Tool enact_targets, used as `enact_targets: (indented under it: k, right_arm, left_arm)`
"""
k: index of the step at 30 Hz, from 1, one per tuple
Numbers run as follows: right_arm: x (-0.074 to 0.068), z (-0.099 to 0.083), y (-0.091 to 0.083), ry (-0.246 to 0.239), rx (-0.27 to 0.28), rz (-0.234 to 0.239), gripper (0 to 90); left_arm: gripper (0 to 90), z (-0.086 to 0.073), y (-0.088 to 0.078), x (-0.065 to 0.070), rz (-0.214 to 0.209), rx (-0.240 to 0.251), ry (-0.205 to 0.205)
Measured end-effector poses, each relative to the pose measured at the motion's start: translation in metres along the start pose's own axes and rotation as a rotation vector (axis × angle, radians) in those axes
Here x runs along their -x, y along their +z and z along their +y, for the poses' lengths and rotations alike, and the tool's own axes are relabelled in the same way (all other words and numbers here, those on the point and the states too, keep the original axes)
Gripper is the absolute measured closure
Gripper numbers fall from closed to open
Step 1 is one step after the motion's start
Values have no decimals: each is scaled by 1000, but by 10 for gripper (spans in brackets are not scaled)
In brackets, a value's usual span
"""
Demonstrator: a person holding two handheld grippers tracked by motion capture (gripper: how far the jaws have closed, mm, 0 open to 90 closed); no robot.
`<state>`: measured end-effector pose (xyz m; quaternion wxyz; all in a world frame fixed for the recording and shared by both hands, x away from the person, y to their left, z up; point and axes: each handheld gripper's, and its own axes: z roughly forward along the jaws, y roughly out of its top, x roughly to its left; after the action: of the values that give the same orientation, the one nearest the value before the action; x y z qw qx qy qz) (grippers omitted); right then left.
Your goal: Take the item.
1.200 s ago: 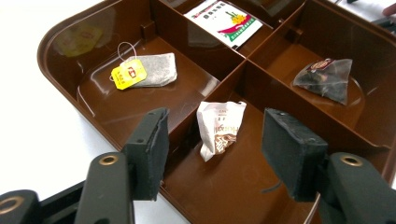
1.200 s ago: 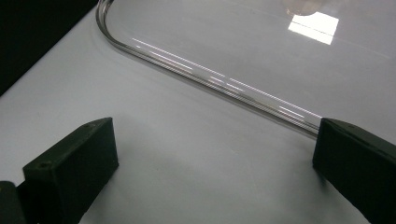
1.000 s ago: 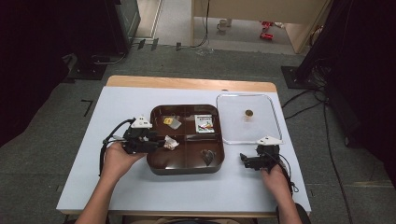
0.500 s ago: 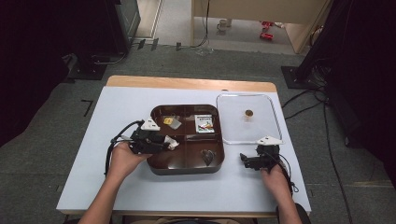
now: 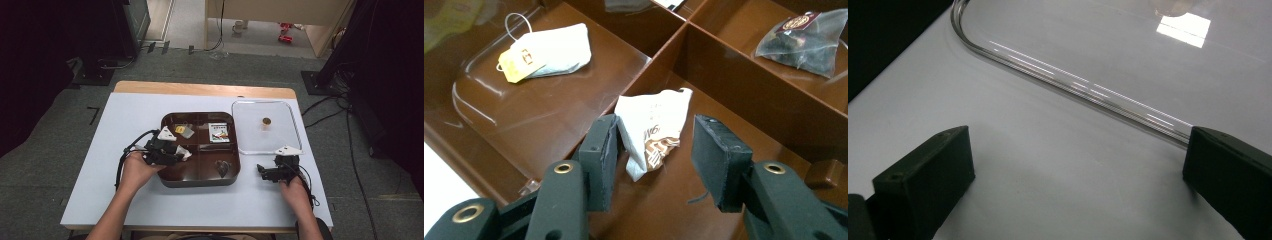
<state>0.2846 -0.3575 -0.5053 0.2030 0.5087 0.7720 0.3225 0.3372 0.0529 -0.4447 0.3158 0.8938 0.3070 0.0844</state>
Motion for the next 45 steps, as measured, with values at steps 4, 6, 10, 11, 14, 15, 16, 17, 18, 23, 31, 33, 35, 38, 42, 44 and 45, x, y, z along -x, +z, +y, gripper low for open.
enact_targets:
  k: [4,6,10,11,14,15,16,17,18,23,31,33,35,38,42,44,45]
  right_arm:
    - [0,0,0,0,0,0,0]
    - [0,0,0,2,-1,1,0]
    - [0,0,0,0,0,0,0]
    - [0,0,0,2,-1,1,0]
    - [0,0,0,1,0,0,0]
    - [0,0,0,0,0,0,0]
    - [0,0,0,0,0,0,0]
    - [0,0,0,0,0,0,0]
    - [0,0,0,0,0,0,0]
    - [0,0,0,2,-1,1,0]
    - [0,0,0,0,0,0,0]
    - [0,0,0,0,0,0,0]
    - [0,0,0,0,0,0,0]
    - [0,0,0,2,-1,1,0]
    - [0,0,0,2,-1,1,0]
    - [0,0,0,0,0,0,0]
    - [0,0,0,0,0,0,0]
  left_arm:
    - [519,1,6,3,11,-31,15]
    - [519,1,9,4,13,-39,25]
    - [521,2,10,6,23,-46,39]
    - [525,2,10,5,25,-50,37]
    - [527,2,11,6,31,-64,43]
    - [524,3,9,8,35,-68,51]
    - [519,3,9,8,35,-68,51]
    - [505,6,8,10,36,-59,51]
    - [486,6,8,10,36,-59,51]
    - [406,9,16,19,69,-117,99]
    - [330,9,27,33,119,-217,212]
    - [346,7,28,31,64,-199,175]
    - [365,7,28,30,63,-197,173]
    - [378,7,28,30,56,-196,179]
    - [367,9,29,28,58,-197,163]
    - [414,9,30,27,54,-194,155]
    - [460,9,29,26,53,-190,153]
